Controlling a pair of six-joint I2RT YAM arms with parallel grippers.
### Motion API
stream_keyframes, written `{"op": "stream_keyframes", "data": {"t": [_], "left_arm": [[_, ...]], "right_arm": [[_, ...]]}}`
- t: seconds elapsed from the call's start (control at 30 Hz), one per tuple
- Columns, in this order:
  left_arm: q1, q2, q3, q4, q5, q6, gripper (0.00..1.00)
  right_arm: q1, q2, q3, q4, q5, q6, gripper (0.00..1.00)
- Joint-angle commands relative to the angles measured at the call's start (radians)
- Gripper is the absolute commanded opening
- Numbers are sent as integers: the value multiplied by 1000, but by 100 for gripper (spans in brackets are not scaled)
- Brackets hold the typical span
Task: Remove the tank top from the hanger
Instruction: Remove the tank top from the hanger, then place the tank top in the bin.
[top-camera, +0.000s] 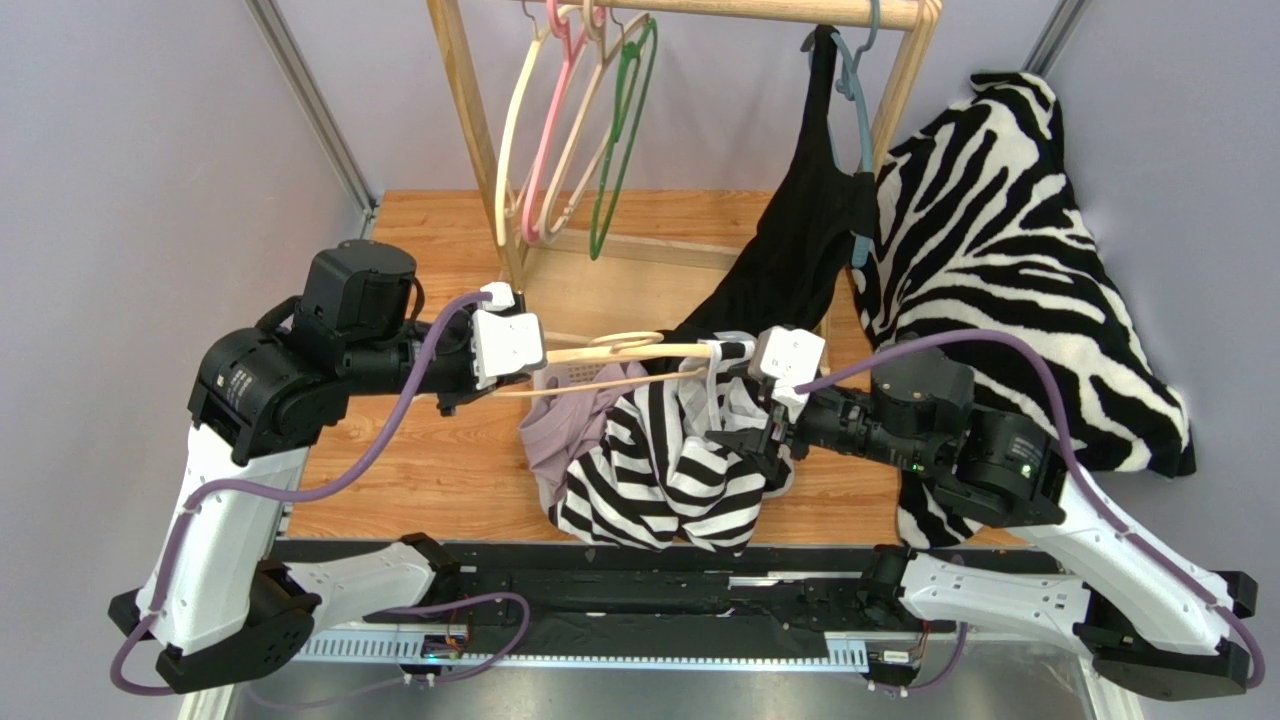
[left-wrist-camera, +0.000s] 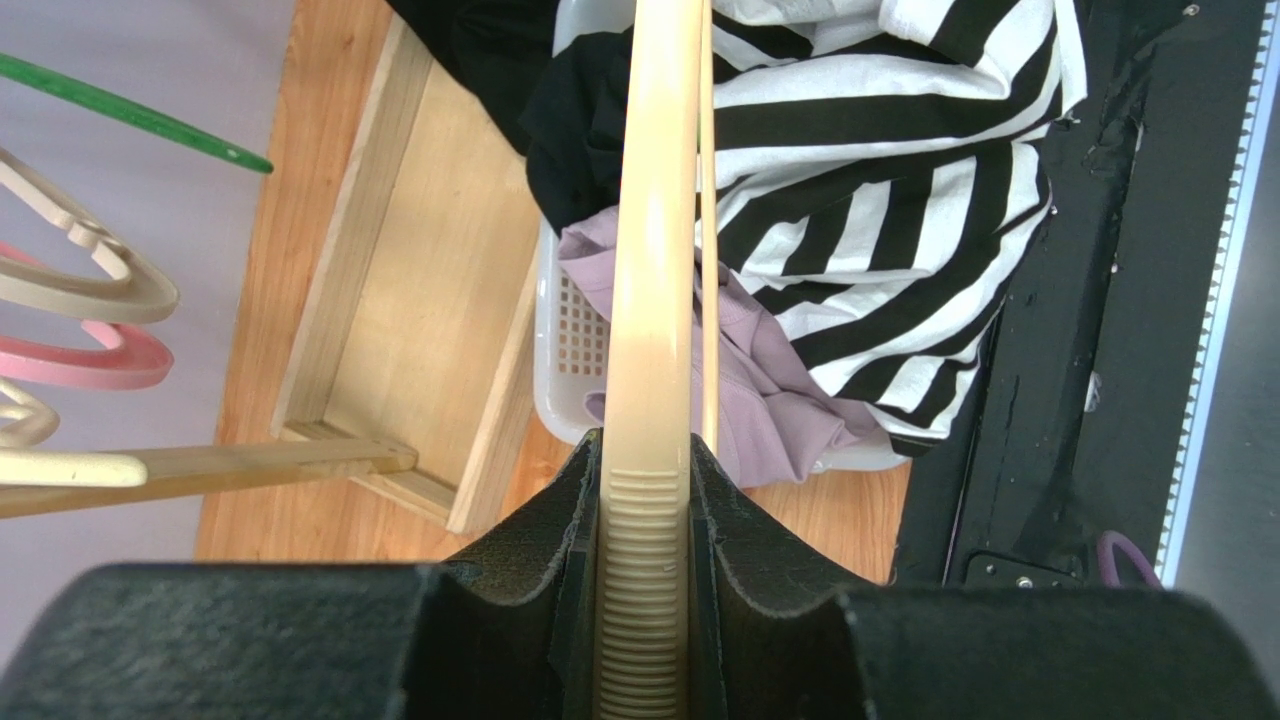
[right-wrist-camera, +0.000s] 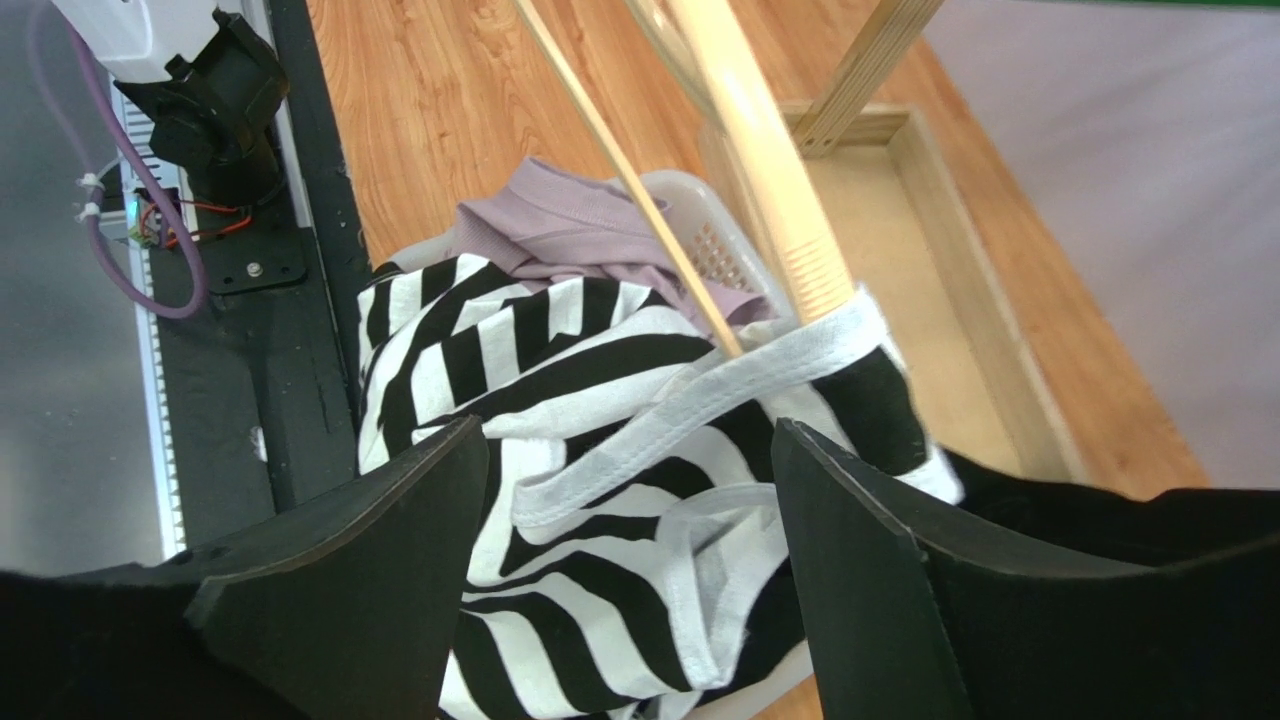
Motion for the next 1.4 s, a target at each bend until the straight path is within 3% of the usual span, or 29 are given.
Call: {"op": "stream_keyframes", "data": {"t": [0.0,0.17,0.2,0.3,0.47,0.6,0.8,0.97,1.07,1.17,1.37], "left_arm": [[9,-14,5,-26,14,-31,0],[10,-14,16,-30,10,-32,0],[10,-17,17,-30,11,-32,0],[10,-23,14,-29,2,-31,0],[19,-36,0,-21,-22,-34,0],[41,-68,-58,-9,-13,-65,0],[87,-134,-55,2,-79,-74,0],[121,-206,40,63,-141,-94,0],[148,-218,97,144,-231,-140,0],[190,-209,117,262,-442,-213,0],[197,-189,193,289,-461,-241,0]], "right_arm": [[4,13,-60,120,70,139,67],[2,86,-73,134,238,208,37],[2,97,-65,126,294,217,23],[4,125,-8,77,392,232,0],[2,94,87,45,472,188,0],[-5,140,278,-9,696,156,0],[-30,194,332,-4,776,110,0],[-53,215,237,2,697,148,0],[-56,241,184,31,574,206,0],[-56,280,171,59,465,269,0],[-56,293,61,154,295,386,0]]}}
